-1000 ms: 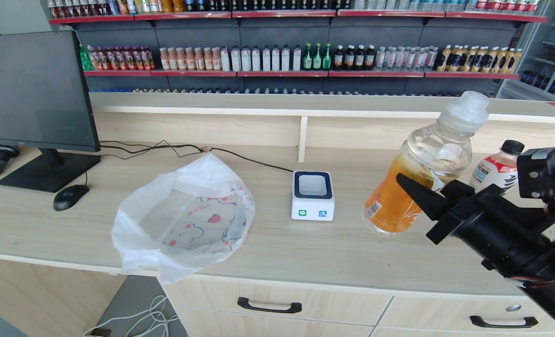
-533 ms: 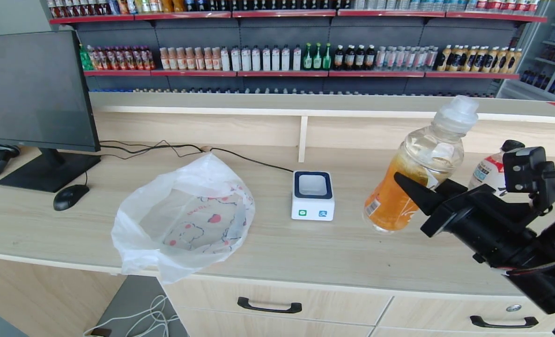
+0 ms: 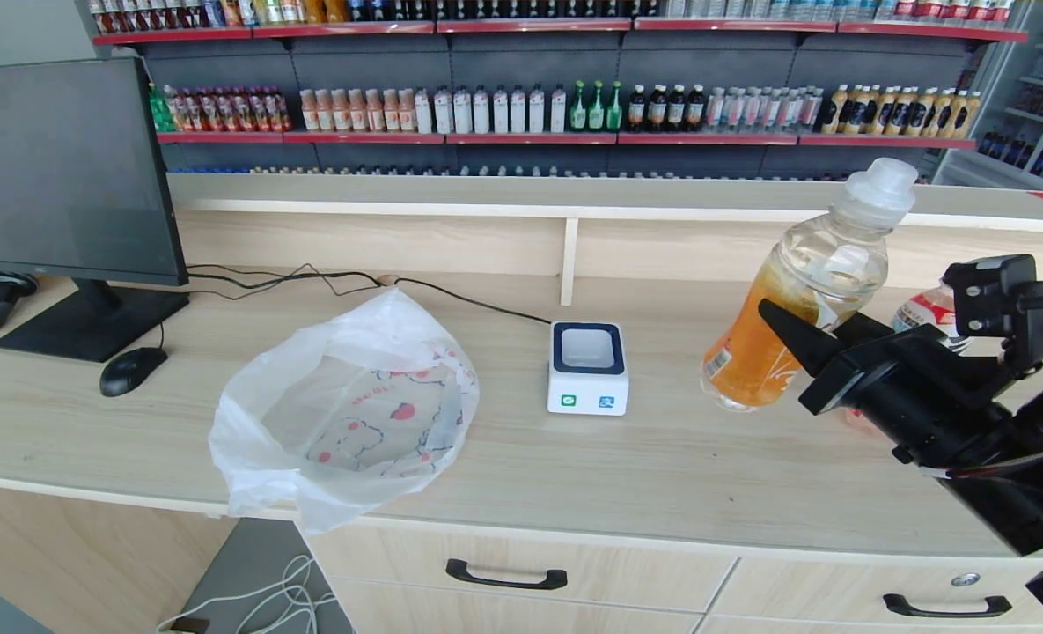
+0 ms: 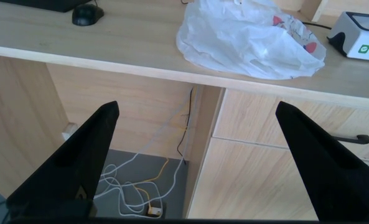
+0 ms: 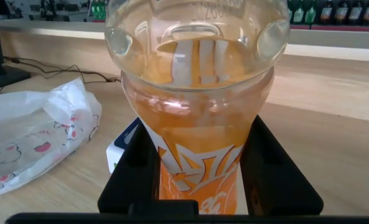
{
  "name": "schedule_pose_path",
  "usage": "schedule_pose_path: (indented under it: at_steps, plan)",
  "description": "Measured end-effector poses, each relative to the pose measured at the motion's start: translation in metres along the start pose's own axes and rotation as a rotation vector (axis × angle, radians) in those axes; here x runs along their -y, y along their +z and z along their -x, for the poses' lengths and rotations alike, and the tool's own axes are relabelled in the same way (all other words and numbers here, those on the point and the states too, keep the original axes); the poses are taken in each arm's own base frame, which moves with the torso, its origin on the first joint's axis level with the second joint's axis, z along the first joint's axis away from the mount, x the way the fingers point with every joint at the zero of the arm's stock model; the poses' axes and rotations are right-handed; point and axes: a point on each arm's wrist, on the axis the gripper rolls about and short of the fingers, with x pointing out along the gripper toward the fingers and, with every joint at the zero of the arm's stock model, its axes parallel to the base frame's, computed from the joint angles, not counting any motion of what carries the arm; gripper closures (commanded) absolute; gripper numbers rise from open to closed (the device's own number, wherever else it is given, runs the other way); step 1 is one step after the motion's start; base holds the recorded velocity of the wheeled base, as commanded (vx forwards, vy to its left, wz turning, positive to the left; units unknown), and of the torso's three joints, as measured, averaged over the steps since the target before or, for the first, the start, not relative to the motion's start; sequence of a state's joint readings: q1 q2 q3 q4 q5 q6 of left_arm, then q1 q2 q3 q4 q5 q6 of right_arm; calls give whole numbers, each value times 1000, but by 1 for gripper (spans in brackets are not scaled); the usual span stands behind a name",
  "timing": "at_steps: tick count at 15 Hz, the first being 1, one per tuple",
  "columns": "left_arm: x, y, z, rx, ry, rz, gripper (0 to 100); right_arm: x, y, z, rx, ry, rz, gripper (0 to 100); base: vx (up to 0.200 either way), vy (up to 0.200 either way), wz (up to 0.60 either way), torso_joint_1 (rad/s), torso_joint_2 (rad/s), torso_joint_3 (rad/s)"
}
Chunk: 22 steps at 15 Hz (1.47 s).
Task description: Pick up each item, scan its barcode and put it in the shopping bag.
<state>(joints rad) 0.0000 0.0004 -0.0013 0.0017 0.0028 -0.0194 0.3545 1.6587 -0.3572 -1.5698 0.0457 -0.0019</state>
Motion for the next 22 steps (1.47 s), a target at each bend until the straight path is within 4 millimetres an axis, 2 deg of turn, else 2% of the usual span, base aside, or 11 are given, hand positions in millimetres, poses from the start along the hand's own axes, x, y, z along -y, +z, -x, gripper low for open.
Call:
schedule_pose_path:
  at_steps: [6, 16, 20, 22]
  plan:
    - [0, 0, 0, 1, -1, 0, 0, 0, 0, 0, -1, 1, -1, 100, 0, 200, 0, 4, 5, 0]
    - [0, 0, 0, 1, 0, -3, 0, -1, 12, -5, 54, 10, 36, 100, 0, 0, 0, 0, 0, 0]
    - [0, 0, 0, 0, 0, -1, 0, -3, 18, -16, 99, 27, 150, 100, 0, 0, 0, 0, 0, 0]
    - [0, 0, 0, 0, 0, -1, 0, -15, 15, -17, 95, 77, 221, 100, 0, 0, 0, 0, 0, 0]
